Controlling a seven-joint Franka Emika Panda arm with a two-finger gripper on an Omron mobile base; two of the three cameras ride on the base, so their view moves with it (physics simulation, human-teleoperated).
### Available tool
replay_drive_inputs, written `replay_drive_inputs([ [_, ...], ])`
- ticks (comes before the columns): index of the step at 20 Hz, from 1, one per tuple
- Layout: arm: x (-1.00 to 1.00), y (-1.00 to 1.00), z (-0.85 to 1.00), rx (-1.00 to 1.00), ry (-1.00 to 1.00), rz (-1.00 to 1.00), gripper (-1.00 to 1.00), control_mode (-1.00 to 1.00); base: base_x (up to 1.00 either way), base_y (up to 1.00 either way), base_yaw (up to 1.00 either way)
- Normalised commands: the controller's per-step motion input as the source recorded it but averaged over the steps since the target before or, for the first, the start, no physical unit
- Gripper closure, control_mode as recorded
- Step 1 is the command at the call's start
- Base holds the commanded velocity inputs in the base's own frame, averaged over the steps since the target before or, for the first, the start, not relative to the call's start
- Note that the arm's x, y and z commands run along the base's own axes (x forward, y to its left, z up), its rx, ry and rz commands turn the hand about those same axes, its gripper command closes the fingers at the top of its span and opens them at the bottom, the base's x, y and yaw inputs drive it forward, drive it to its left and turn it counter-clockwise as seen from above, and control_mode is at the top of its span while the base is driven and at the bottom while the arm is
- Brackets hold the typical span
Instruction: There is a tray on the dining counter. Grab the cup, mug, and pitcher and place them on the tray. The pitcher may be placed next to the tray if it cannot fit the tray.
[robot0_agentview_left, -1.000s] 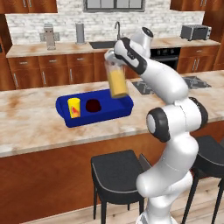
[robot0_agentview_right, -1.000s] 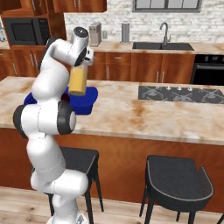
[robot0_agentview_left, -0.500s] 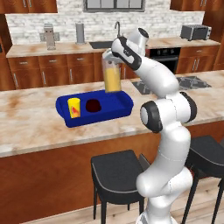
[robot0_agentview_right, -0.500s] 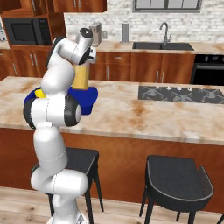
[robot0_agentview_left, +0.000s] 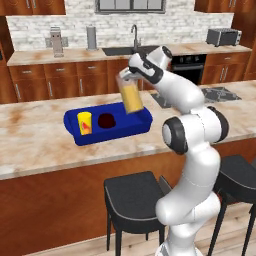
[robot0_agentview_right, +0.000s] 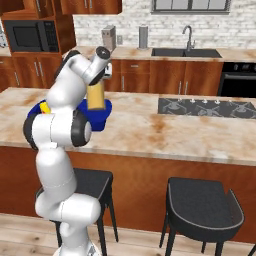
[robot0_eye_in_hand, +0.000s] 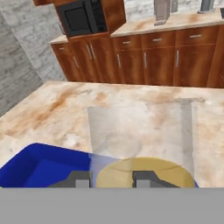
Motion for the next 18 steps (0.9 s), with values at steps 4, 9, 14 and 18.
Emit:
replay_drive_inputs([
  [4,0.0,0.28,-0.16,0.0,-0.11,0.01,1.0,-1.0,0.0,0.0,0.0],
  [9,0.23,0.33,0.0,0.0,0.0,0.0,1.0,-1.0,0.0,0.0,0.0],
  [14,0.38,0.0,0.03,0.0,0.0,0.0,1.0,-1.0,0.0,0.0,0.0],
  [18,-0.01,0.0,0.0,0.0,0.0,0.0,1.0,-1.0,0.0,0.0,0.0],
])
